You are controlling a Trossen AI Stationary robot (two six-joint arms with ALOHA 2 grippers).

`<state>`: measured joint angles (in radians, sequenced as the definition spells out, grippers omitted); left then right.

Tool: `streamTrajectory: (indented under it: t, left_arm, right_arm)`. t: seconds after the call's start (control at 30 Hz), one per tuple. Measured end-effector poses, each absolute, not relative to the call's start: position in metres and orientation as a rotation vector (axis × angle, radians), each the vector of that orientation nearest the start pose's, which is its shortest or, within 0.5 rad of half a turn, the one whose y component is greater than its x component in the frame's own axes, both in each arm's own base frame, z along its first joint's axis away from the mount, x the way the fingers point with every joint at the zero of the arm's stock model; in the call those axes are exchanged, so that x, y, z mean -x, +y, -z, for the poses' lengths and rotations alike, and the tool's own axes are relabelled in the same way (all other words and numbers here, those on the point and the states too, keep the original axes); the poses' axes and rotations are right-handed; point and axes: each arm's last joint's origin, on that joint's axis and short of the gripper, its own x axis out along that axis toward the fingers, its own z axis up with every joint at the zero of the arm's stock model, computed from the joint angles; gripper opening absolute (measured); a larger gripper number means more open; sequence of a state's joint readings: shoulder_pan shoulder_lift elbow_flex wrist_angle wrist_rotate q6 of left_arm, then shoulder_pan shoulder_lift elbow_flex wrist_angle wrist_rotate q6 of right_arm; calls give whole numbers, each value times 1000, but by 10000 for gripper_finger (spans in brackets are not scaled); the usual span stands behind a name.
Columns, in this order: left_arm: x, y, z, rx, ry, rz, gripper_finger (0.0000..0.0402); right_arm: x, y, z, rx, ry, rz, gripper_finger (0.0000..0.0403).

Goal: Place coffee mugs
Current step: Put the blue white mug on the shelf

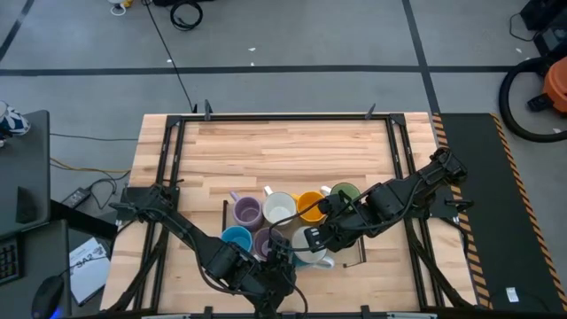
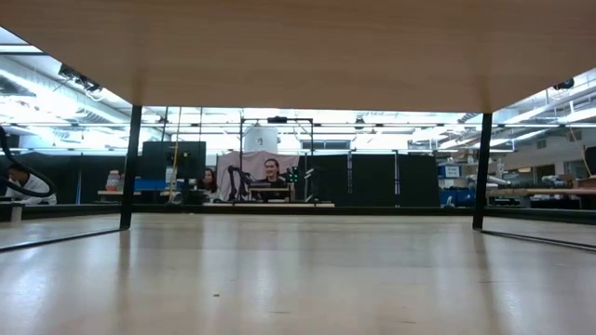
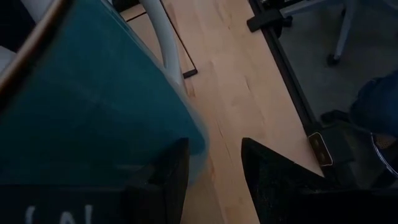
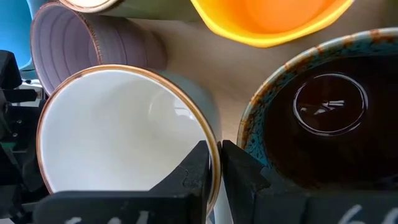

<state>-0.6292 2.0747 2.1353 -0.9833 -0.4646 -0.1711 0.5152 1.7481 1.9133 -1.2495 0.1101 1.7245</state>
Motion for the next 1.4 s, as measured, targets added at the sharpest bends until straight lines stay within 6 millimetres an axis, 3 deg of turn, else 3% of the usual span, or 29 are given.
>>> streamTrajectory:
  t: [1.4]
  left_arm:
    - [-368,-251,-335,-323,789,69,156]
  right_arm:
    - [-300,166,-378,-1204,1016,588,52]
